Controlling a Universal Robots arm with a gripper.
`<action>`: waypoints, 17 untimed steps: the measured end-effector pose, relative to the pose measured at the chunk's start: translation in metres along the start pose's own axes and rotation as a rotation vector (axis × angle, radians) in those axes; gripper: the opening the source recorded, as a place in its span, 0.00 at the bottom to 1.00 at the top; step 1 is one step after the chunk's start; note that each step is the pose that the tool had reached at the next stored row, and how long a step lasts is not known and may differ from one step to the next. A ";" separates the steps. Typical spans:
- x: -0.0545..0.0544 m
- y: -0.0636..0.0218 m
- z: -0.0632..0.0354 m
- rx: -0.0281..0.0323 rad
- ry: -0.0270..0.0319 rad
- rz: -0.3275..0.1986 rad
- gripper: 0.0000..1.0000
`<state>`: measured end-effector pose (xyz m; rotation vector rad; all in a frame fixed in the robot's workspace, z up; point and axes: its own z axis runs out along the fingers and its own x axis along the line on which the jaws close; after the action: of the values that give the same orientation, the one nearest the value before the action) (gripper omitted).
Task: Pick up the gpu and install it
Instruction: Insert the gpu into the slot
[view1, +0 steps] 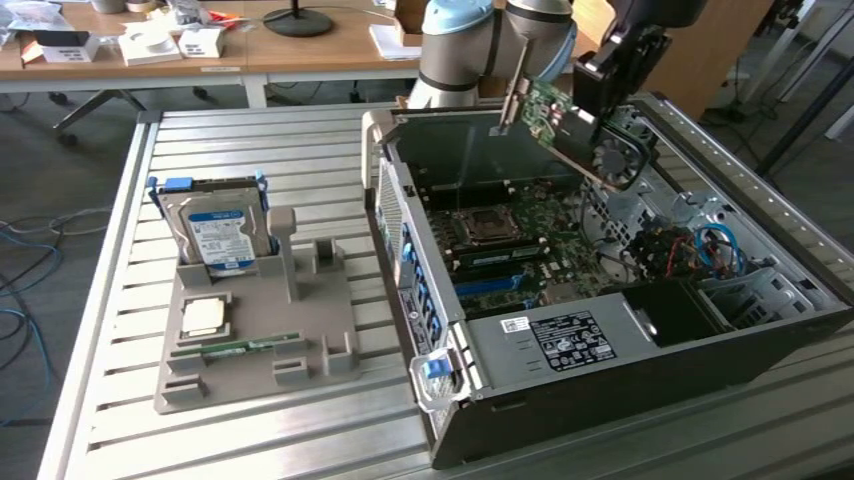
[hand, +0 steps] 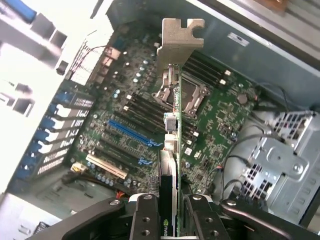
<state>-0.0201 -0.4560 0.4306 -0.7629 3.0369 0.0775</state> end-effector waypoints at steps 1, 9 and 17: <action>0.000 0.0000 0.0001 -0.0003 0.0009 -0.018 0.26; 0.000 0.0000 0.0007 -0.0024 0.0081 -0.164 0.26; 0.000 -0.0001 0.0015 -0.0048 0.0151 -0.310 0.26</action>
<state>-0.0201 -0.4560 0.4292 -1.2259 2.8903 0.0761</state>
